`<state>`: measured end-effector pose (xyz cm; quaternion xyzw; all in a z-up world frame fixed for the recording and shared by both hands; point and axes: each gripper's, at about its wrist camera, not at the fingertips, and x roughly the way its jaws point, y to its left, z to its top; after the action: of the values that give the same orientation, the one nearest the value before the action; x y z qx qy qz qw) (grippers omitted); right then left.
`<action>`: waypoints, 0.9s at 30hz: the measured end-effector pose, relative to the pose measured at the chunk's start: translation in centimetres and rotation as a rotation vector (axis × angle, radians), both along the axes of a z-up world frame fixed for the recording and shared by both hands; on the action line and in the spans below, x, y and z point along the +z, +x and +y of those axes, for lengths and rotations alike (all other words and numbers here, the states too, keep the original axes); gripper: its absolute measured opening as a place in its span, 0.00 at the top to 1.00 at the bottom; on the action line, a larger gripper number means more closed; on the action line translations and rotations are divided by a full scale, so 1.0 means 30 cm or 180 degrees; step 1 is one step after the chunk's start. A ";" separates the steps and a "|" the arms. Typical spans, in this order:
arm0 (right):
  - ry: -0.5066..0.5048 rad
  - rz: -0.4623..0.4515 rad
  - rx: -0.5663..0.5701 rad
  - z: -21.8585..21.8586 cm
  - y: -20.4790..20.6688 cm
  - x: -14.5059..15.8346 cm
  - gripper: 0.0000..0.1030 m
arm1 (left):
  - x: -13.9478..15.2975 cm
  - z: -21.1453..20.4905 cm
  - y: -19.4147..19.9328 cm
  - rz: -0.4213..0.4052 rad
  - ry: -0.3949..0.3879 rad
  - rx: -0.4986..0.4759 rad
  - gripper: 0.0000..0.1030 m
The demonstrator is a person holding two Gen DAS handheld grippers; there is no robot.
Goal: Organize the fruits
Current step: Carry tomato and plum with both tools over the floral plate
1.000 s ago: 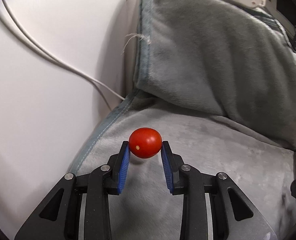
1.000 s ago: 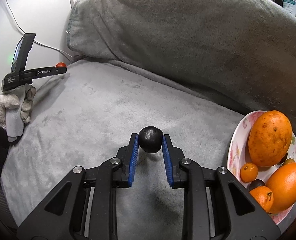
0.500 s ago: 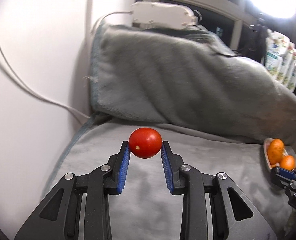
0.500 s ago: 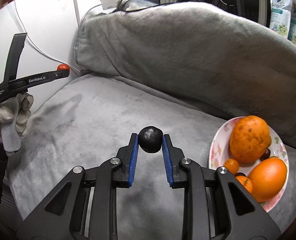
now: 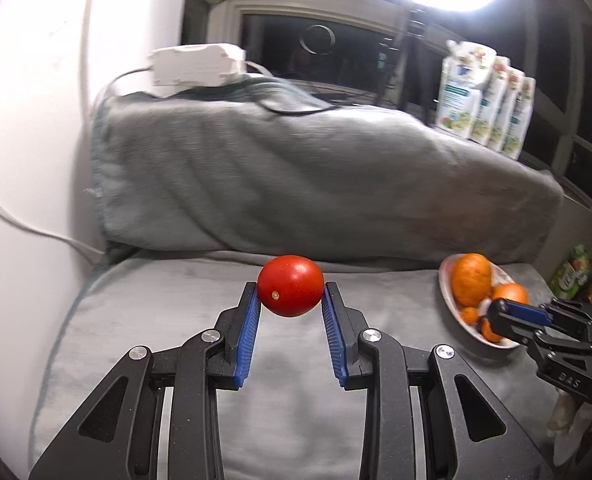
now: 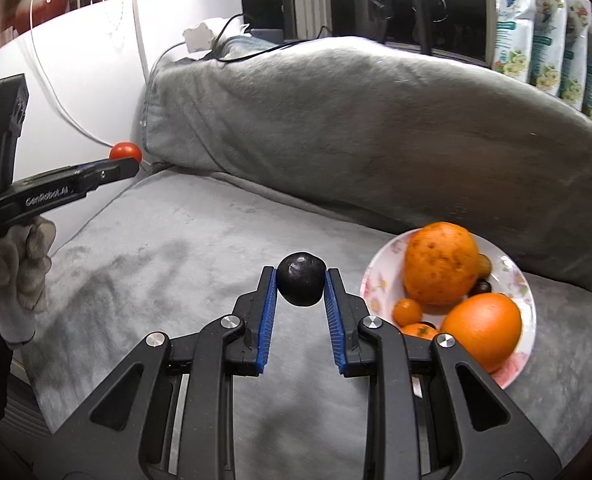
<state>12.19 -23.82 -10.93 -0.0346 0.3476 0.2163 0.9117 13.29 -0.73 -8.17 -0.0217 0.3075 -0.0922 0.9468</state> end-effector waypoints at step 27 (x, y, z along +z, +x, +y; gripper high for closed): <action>0.0182 0.0122 -0.0675 -0.405 0.108 -0.023 0.75 | -0.139 -0.570 0.068 0.0420 -0.0056 -0.0994 0.71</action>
<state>15.45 -35.96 -11.61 0.0325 0.3604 0.1290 0.9233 15.33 -17.83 -12.35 0.0120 0.3678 -0.2393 0.8985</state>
